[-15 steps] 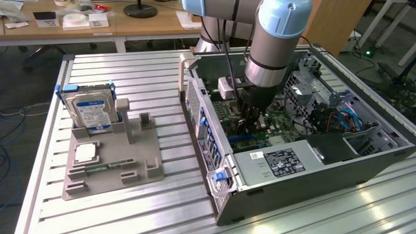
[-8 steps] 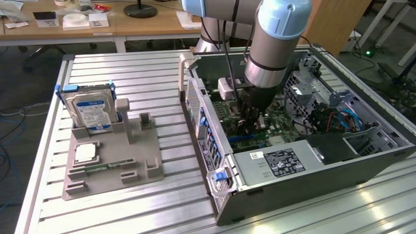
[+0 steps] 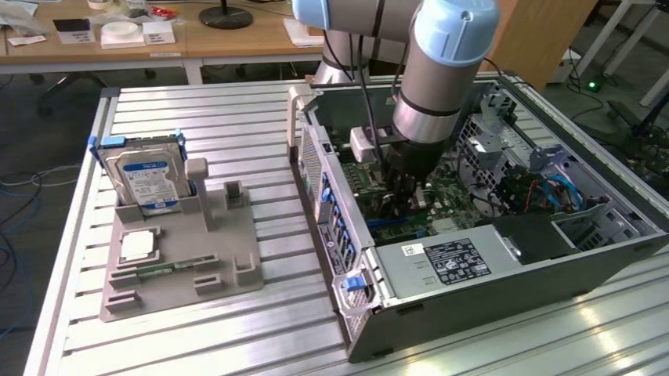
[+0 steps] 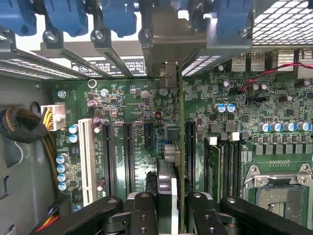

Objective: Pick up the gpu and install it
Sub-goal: 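Insert the gpu into the slot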

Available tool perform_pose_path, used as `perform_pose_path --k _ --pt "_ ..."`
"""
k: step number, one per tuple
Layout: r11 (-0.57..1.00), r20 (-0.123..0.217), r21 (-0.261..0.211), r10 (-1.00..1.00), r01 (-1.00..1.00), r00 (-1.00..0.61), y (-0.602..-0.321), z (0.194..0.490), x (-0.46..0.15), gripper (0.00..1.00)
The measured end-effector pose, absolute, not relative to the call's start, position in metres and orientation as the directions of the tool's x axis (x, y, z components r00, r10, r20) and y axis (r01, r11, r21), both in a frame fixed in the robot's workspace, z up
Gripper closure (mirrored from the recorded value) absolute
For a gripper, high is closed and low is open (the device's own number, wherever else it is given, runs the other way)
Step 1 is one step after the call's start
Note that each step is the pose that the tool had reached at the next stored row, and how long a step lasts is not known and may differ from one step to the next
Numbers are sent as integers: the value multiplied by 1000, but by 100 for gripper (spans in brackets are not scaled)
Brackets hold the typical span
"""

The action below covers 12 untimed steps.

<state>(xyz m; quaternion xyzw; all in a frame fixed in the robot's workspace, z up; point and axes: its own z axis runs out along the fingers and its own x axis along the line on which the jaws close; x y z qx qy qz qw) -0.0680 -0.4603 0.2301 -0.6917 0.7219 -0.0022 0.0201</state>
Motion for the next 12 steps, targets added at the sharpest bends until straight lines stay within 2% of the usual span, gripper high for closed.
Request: perform_pose_path --k 12 --pt "43 -26 -31 -999 -999 -42 -460 225 -68 72"
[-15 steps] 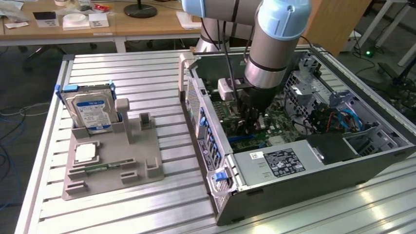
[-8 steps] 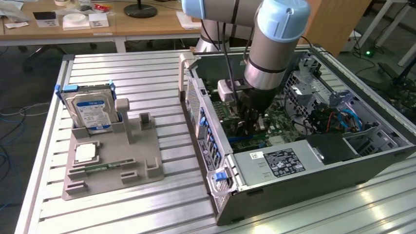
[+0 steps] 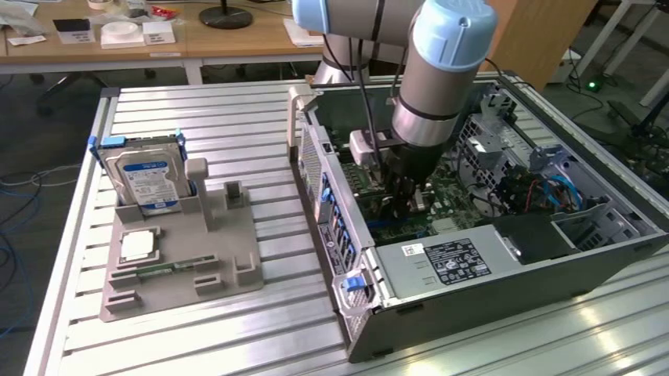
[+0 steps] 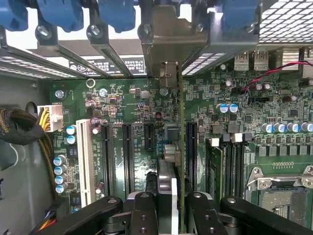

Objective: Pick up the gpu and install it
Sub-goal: 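Insert the gpu into the slot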

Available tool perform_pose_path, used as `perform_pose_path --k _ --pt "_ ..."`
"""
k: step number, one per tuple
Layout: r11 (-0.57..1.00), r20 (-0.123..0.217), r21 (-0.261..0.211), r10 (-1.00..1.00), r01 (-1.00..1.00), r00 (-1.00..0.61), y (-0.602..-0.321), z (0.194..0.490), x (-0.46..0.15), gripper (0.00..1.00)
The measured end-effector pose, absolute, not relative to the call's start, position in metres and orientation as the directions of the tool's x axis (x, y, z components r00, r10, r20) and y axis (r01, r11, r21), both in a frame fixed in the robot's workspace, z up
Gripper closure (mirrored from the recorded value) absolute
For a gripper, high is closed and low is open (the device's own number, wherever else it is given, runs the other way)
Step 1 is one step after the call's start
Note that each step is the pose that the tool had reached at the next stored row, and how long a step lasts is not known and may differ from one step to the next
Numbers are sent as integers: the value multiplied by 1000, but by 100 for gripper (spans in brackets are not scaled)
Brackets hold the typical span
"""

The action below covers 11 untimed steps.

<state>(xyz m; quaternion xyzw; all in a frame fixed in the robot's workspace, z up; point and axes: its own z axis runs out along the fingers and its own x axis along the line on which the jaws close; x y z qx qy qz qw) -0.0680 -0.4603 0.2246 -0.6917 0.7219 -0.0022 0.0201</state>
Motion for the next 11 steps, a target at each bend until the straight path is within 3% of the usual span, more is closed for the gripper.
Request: perform_pose_path --k 11 --pt "43 -26 -31 -999 -999 -42 -460 223 -68 72"
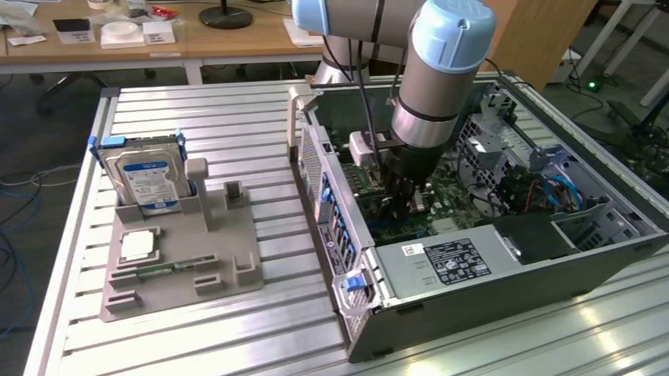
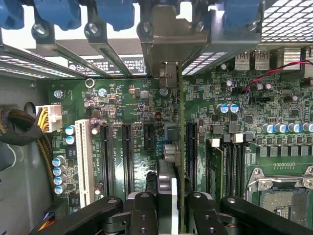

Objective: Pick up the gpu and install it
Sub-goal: 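Insert the gpu into the slot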

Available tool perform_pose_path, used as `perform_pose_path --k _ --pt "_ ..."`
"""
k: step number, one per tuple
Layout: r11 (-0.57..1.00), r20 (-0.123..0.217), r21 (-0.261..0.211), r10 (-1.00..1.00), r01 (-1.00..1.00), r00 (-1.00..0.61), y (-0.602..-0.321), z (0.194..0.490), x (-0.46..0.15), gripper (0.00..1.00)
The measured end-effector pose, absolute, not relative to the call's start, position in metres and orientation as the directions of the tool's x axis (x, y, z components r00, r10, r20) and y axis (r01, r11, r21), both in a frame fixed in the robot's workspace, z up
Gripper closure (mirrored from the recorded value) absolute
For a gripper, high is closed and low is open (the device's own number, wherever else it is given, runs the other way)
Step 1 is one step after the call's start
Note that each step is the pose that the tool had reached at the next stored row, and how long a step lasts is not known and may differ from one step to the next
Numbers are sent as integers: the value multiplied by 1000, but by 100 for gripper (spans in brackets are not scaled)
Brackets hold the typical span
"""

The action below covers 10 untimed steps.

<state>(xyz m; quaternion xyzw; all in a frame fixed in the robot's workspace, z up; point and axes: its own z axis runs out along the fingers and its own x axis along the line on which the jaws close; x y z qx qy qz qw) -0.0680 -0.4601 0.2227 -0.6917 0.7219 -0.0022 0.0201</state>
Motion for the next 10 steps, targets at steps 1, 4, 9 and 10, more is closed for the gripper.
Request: perform_pose_path --k 1,4,9,10 --pt "43 -26 -31 -999 -999 -42 -460 222 -68 72" --pt "43 -26 -31 -999 -999 -42 -460 222 -68 72" --pt "43 -26 -30 -999 -999 -42 -460 220 -68 72" --pt "43 -26 -30 -999 -999 -42 -460 220 -68 72"
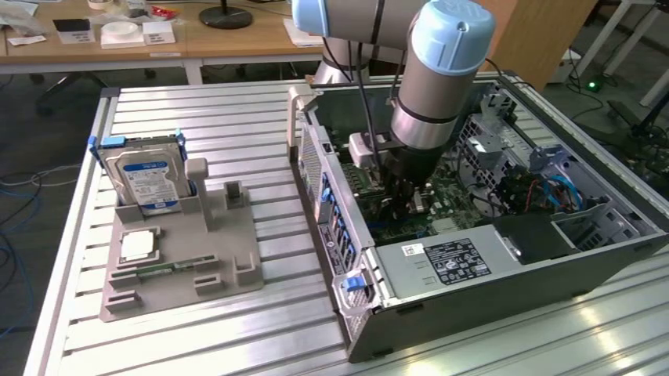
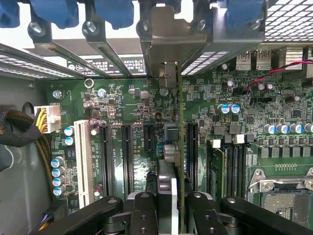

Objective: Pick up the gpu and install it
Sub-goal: 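Insert the gpu into the slot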

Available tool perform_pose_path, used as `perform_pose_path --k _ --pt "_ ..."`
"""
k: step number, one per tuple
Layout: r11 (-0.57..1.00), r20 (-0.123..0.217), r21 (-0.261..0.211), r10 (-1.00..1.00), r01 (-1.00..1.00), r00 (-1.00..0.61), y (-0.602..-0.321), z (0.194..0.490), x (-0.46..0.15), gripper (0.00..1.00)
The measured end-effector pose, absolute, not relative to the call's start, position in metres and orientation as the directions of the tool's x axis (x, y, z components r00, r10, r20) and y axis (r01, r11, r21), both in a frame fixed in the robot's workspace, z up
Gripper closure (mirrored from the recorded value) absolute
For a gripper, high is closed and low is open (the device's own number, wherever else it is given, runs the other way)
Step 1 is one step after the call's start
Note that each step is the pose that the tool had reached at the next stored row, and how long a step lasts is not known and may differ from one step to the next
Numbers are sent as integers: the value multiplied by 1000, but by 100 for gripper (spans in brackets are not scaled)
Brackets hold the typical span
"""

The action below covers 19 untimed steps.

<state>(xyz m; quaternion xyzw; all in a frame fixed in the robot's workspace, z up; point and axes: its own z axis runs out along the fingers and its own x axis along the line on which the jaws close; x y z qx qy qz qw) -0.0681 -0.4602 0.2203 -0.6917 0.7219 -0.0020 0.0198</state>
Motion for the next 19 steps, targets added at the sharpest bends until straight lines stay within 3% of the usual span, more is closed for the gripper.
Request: perform_pose_path --k 19 --pt "43 -26 -30 -999 -999 -42 -460 220 -70 72"
